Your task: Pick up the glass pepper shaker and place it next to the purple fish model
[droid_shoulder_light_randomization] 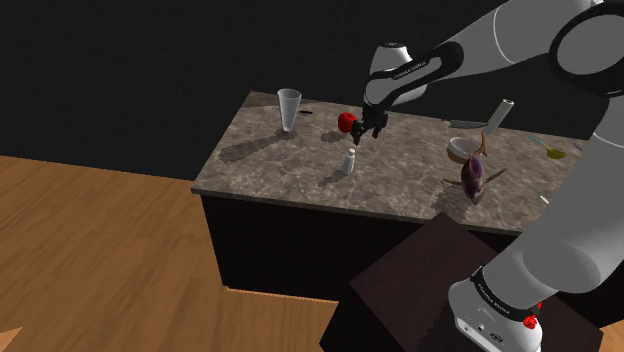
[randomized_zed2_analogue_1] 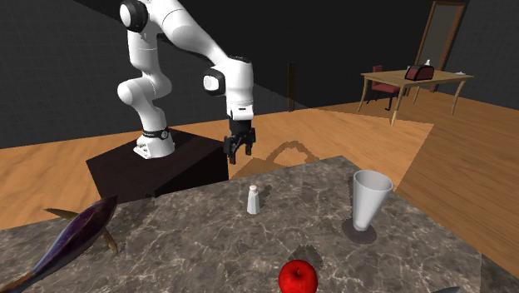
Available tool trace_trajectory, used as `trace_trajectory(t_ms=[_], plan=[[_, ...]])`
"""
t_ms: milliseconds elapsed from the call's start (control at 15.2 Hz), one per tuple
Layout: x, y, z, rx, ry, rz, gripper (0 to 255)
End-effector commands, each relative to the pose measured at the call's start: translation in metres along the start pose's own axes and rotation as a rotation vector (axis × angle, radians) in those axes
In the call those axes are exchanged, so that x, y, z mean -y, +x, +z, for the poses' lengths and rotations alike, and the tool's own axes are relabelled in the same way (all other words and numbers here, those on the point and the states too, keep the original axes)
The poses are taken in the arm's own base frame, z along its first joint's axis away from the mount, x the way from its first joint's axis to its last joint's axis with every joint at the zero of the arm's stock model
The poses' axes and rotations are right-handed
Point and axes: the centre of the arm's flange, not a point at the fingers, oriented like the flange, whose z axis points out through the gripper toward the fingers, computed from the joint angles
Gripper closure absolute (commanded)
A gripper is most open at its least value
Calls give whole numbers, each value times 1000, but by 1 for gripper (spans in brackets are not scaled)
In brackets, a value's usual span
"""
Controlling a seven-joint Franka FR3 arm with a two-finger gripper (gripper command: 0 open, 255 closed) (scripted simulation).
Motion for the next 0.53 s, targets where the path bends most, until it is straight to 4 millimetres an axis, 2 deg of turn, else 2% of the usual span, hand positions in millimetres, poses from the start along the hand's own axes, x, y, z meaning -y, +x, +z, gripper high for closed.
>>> trace_trajectory(t_ms=[0, 396, 462], plan=[[1, 17, 24, 6, -2, 1, 0], [2, 66, 87, 23, -7, 3, 0], [2, 65, 92, 23, -7, 3, 0]])
